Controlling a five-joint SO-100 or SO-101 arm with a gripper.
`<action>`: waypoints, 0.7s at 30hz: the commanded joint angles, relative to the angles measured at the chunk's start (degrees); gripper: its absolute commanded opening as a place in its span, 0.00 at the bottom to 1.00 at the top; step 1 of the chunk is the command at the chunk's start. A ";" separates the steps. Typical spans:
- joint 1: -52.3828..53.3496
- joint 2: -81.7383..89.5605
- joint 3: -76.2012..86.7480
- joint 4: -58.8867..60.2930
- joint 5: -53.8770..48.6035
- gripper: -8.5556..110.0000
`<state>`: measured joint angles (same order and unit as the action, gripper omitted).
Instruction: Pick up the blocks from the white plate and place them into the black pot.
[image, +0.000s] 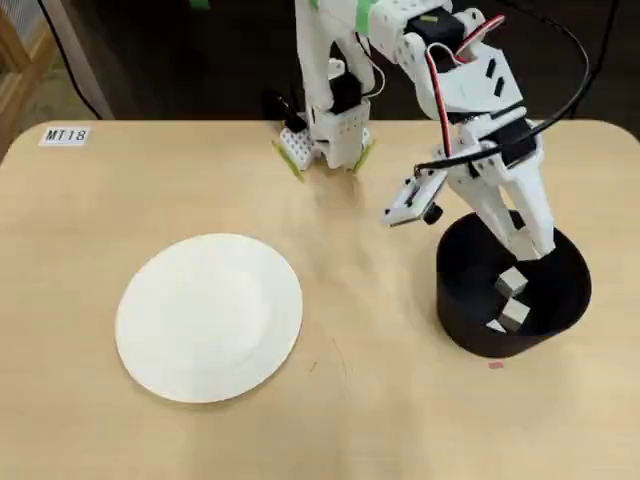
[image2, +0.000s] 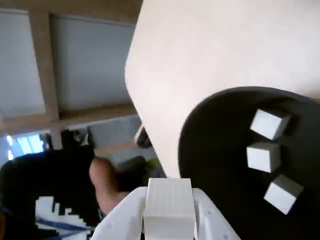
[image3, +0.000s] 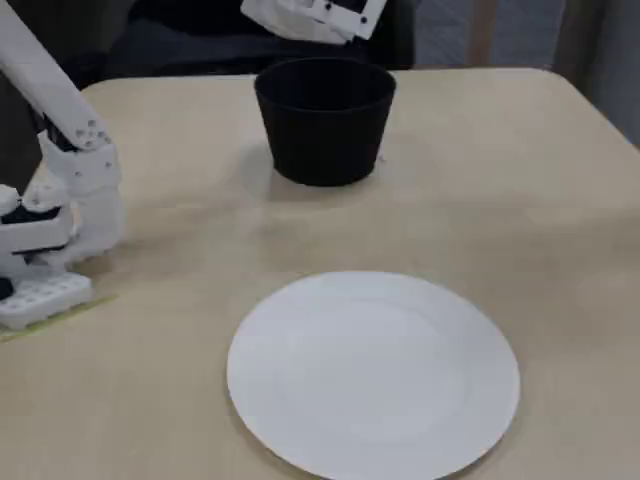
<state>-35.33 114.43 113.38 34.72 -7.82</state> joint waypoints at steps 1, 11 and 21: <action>-0.97 3.16 2.72 -4.04 0.88 0.05; -0.18 2.11 5.10 -6.77 1.14 0.11; 0.44 2.99 4.75 -5.98 -0.53 0.34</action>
<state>-35.77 114.43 118.83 29.00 -8.00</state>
